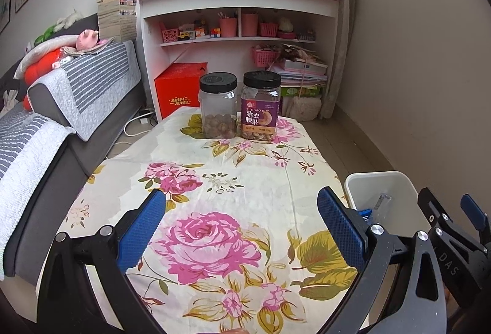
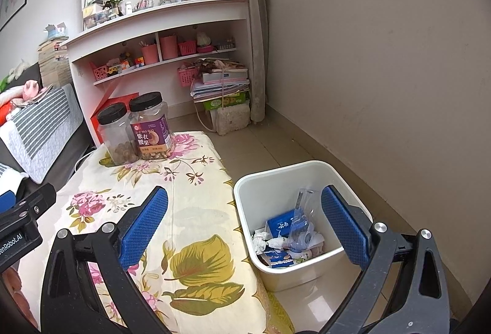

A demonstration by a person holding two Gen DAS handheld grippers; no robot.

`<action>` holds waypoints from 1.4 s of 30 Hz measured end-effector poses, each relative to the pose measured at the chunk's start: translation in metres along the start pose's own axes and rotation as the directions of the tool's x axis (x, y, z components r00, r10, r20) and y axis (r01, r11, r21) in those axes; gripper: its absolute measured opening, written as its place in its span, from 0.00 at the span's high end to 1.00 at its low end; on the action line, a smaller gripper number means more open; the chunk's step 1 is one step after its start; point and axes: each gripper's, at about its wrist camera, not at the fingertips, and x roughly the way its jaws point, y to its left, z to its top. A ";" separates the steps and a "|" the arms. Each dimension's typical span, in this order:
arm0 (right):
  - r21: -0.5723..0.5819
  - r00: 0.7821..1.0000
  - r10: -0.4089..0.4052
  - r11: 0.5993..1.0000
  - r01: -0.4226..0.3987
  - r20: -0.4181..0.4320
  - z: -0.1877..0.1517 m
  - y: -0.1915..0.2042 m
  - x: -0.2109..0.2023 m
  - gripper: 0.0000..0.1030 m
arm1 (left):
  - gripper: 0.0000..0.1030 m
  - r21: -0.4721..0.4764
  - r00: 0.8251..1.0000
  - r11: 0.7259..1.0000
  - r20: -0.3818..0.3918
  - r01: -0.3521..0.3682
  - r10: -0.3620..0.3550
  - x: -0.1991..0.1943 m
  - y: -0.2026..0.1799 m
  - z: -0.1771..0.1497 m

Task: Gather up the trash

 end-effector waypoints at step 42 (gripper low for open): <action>-0.011 0.999 0.029 0.999 -0.030 -0.031 0.001 -0.004 0.009 0.07 | 0.07 0.005 1.000 1.000 0.002 0.018 -0.018 0.005 -0.003 -0.004</action>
